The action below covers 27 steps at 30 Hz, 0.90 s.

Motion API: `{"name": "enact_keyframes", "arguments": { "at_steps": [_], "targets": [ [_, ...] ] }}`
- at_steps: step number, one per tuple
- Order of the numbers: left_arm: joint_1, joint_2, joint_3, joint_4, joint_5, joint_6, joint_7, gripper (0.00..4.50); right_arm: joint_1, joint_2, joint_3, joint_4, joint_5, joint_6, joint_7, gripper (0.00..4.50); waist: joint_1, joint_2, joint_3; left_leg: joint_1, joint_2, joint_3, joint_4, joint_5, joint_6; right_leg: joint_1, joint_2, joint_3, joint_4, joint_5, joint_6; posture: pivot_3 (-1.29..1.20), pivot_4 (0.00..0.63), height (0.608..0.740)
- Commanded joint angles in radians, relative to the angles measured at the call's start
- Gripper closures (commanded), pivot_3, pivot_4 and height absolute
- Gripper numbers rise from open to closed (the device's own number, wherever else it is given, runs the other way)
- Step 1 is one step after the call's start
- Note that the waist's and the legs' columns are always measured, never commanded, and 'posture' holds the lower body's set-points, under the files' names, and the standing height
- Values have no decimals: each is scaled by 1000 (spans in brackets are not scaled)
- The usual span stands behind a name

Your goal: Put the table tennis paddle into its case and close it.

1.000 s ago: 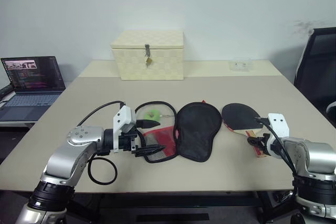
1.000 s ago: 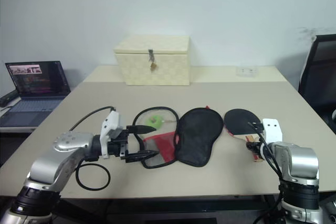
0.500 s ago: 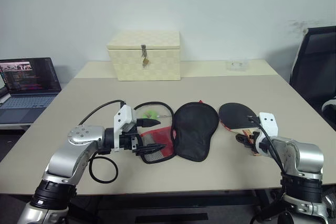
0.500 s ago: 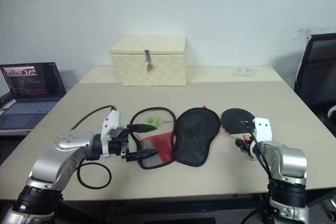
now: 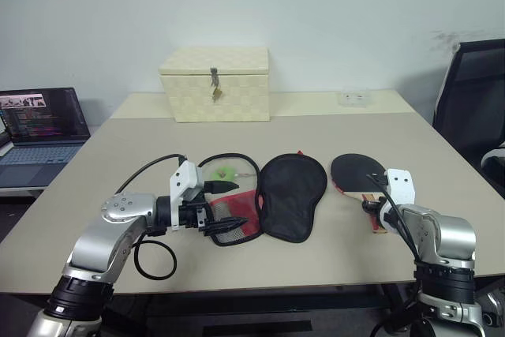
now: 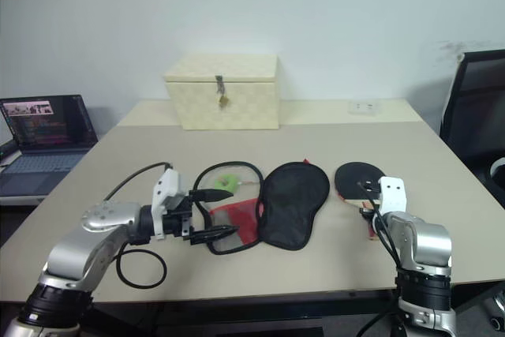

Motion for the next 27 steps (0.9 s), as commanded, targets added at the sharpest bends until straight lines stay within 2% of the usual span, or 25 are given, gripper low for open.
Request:
{"name": "enact_keyframes", "arguments": {
  "at_steps": [1,4,9,18,27],
  "targets": [
    [7,0,49,-55,-25,-3,26,0,-53,-3,1,-80,24,-6,-8,3444,0,0,0,0,0,0,0,0,0,0,0,0,0,0,0,0,150,740],
    [31,7,75,-71,-38,8,43,0,-136,38,4,-160,49,47,-22,3444,-2,1,1,-1,1,1,-1,0,0,-2,0,0,0,0,0,0,150,740],
    [64,23,105,-88,-49,22,55,0,-239,175,7,-245,63,156,-68,3444,-5,2,1,-1,9,0,-2,0,0,-3,2,0,0,0,-1,0,150,740],
    [82,34,121,-114,-54,37,72,0,-231,466,48,-256,58,198,-151,3444,7,2,1,-7,10,-2,-3,0,0,-7,3,-2,0,2,-8,0,150,740],
    [104,55,143,-145,-68,55,75,0,-160,519,85,-198,78,159,-193,3444,4,2,1,-16,13,-2,-2,0,-1,-17,4,-2,1,3,-11,0,150,740]
  ]
}}
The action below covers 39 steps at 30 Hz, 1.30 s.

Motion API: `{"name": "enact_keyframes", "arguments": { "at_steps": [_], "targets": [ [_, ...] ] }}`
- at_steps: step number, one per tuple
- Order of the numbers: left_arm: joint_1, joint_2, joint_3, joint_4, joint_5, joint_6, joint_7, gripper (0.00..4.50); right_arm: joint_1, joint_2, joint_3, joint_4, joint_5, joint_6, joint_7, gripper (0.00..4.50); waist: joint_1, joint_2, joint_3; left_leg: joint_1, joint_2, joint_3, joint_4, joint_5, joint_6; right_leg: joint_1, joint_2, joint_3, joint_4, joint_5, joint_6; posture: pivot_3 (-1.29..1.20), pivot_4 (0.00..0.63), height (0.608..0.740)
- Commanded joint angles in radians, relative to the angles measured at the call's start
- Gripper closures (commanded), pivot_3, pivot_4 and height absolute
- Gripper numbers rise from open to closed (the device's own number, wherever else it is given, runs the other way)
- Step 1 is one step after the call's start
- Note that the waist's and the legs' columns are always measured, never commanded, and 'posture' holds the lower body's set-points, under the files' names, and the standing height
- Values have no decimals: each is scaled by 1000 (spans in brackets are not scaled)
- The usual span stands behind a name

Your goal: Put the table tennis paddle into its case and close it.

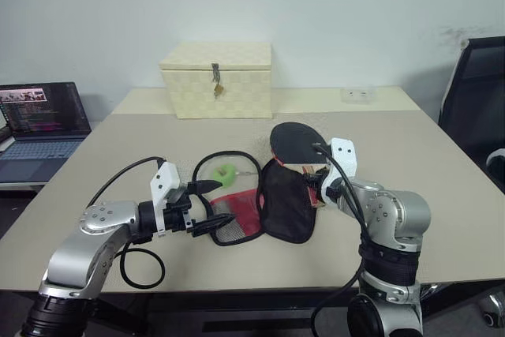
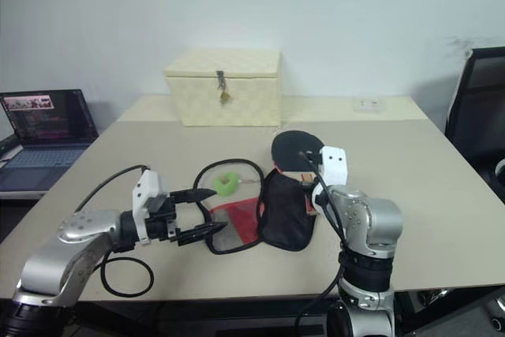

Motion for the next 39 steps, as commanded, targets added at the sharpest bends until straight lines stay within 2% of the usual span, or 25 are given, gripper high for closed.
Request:
{"name": "enact_keyframes", "arguments": {
  "at_steps": [1,6,10,15,31,33,34,36,39],
  "targets": [
    [-1,23,47,-40,-27,5,3,0,34,142,12,-24,32,-38,-11,3444,0,0,0,0,0,0,0,0,0,0,0,0,0,0,0,0,150,740],
    [-9,42,75,-37,-47,22,-9,0,54,143,29,-21,50,-36,-23,3444,-2,0,0,0,0,0,0,0,0,0,0,0,0,0,0,0,150,740],
    [5,97,125,-35,-74,39,-36,0,77,153,54,-24,64,-20,-32,3444,-3,0,0,0,0,0,0,0,0,0,1,0,0,0,0,0,150,740],
    [4,116,127,-36,-82,49,-39,0,104,158,64,-24,76,-24,-50,3444,-2,0,0,0,0,0,0,0,0,0,1,0,0,0,0,0,150,740],
    [-38,94,77,12,-43,9,-55,0,124,96,87,21,83,-87,-84,3444,-2,0,0,0,0,0,0,0,0,0,1,0,0,0,0,0,150,740],
    [-38,87,73,13,-41,5,-53,0,125,98,89,19,86,-90,-83,2732,-1,0,0,0,0,0,0,0,0,0,1,0,0,0,0,0,150,740],
    [-39,83,71,14,-39,3,-52,0,126,99,91,15,89,-89,-81,2550,-1,0,0,0,0,0,0,0,0,0,1,0,0,0,0,0,150,740],
    [-40,80,70,17,-37,-1,-53,0,129,102,96,7,93,-87,-79,1902,-1,0,0,0,0,0,0,0,0,0,1,0,0,0,0,0,150,740],
    [-56,69,54,35,-29,-10,-53,0,129,58,142,-30,121,-64,-35,883,-2,0,0,0,0,0,0,0,0,0,1,0,0,0,0,0,150,740]
  ]
}}
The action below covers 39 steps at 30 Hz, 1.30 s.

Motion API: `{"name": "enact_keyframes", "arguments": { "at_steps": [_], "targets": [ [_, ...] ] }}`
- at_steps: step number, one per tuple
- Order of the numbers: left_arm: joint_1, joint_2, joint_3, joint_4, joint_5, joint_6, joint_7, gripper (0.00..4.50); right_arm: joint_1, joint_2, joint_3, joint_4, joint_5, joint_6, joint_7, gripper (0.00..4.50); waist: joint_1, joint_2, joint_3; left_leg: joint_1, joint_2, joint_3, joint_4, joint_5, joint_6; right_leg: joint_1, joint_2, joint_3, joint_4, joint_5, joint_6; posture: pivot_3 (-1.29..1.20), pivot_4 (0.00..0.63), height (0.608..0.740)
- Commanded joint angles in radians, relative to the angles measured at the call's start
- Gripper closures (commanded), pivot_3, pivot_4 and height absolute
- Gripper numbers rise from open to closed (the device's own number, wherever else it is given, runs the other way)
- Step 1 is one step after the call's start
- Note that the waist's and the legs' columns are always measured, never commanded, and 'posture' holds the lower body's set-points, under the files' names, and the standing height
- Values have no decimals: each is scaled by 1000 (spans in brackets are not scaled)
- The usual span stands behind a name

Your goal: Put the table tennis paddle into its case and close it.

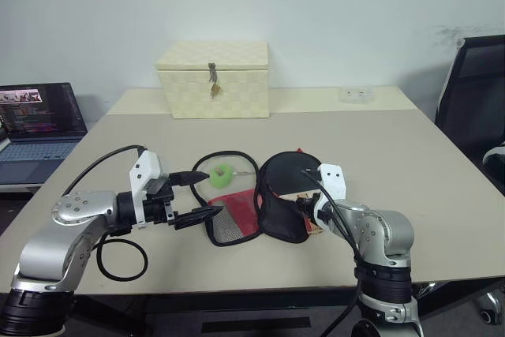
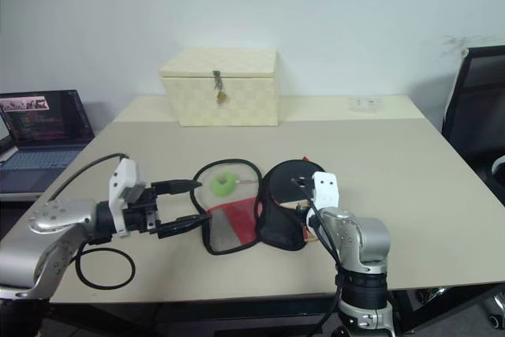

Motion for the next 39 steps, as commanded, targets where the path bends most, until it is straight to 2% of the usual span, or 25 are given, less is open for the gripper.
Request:
{"name": "enact_keyframes", "arguments": {
  "at_steps": [1,3,7,9,12,14,24,29,34,37,39],
  "targets": [
    [-29,-7,-5,9,7,-28,-3,0,13,26,75,-86,60,15,75,652,0,0,0,0,0,0,0,0,0,0,0,0,0,0,0,0,150,740],
    [-33,-9,-8,19,10,-33,-7,0,13,-41,110,-150,102,32,144,652,0,0,0,0,0,0,0,0,0,0,0,0,0,0,0,0,150,740],
    [-36,-3,-5,58,17,-51,-27,0,14,-190,81,-268,220,88,310,652,1,0,0,0,0,0,0,0,0,0,0,-1,0,0,0,0,150,740],
    [-44,-3,-9,75,22,-56,-33,0,18,-275,49,-289,270,104,384,652,3,0,0,0,-1,0,1,0,0,1,0,-1,0,0,0,0,150,740],
    [-67,-2,-26,115,37,-73,-47,0,55,-459,38,-268,286,60,477,652,7,-1,0,0,-1,-1,2,0,0,1,0,-1,0,0,0,0,150,740],
    [-84,-3,-35,138,45,-80,-58,0,81,-525,50,-272,311,43,525,652,6,-1,0,0,-1,0,2,0,0,1,1,-2,0,0,1,0,150,740],
    [-125,-11,-56,226,82,-112,-72,0,181,-529,182,-276,291,-76,539,652,-3,-1,-1,0,0,-1,2,0,0,1,5,-1,0,0,0,0,150,740],
    [-73,-26,-35,257,107,-99,-9,0,153,-627,109,-353,431,-131,718,652,1,-1,-1,0,0,0,3,0,0,1,3,-1,0,0,1,0,150,740],
    [-49,-48,-12,335,171,-147,103,0,113,-749,77,-338,461,-211,816,652,5,-1,-1,0,0,0,3,0,0,1,2,-1,0,0,2,0,150,740],
    [-57,-40,-13,419,225,-187,160,526,110,-807,94,-304,431,-269,842,631,5,-2,-1,1,0,0,4,0,0,1,2,-1,0,0,2,0,150,740],
    [-55,-36,-18,461,254,-208,182,1226,109,-833,107,-285,412,-303,851,631,5,-2,-1,1,0,0,3,0,0,1,2,-1,0,0,2,0,150,740]
  ]
}}
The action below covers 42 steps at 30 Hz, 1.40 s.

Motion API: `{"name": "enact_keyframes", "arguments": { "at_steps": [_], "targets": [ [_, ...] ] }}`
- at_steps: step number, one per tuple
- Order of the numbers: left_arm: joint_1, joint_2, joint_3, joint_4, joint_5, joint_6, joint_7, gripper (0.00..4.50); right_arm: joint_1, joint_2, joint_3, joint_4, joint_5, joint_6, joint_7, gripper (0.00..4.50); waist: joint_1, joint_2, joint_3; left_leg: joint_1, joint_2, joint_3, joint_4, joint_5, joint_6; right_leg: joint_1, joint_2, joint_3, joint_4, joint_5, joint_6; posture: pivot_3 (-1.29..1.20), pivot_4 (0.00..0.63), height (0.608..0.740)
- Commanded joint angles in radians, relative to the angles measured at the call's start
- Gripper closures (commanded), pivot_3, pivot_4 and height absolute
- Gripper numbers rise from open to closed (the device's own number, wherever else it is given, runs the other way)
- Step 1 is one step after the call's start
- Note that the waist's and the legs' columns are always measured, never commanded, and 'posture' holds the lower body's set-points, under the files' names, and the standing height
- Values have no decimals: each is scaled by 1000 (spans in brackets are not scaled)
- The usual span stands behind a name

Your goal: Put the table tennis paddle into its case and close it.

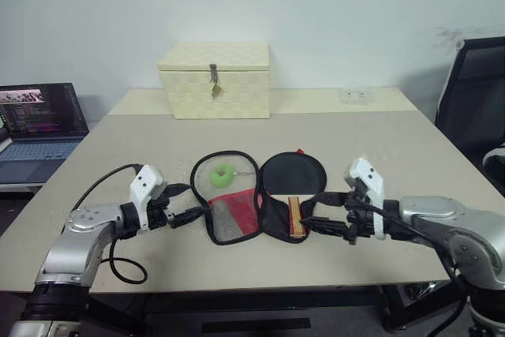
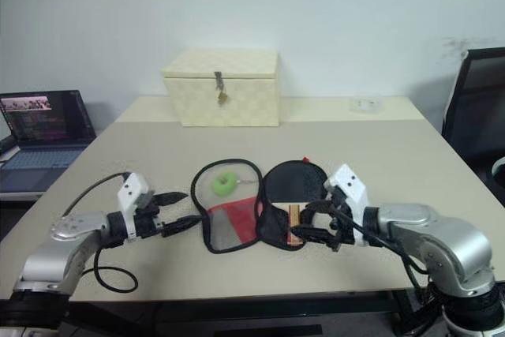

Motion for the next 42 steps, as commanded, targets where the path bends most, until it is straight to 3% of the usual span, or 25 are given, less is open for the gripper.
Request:
{"name": "enact_keyframes", "arguments": {
  "at_steps": [1,9,20,30,42],
  "targets": [
    [-11,19,27,60,48,-55,42,1586,-15,-36,9,16,-23,-74,25,631,0,0,0,0,0,0,0,0,0,0,0,0,0,0,0,0,150,740],
    [-120,-82,-8,263,105,-119,120,4460,-15,-48,29,35,-26,-118,20,631,13,-1,0,-1,0,0,1,0,0,0,-1,-1,0,2,-2,0,150,740],
    [-344,-222,-114,522,182,-262,35,4460,4,-89,45,39,-27,-145,39,631,23,-1,0,-1,-2,1,1,0,0,0,0,-2,0,2,-2,0,150,740],
    [-467,-292,-180,243,105,-168,-173,4460,75,-161,-53,42,-8,-141,38,631,23,-1,0,-2,-3,1,1,0,0,0,0,-2,1,2,-2,0,150,740],
    [-462,-319,-191,284,125,-191,-167,4460,55,-128,-58,101,-25,-124,-46,631,17,-1,0,0,-3,1,2,0,0,0,2,-2,2,2,-2,0,150,740]
  ]
}}
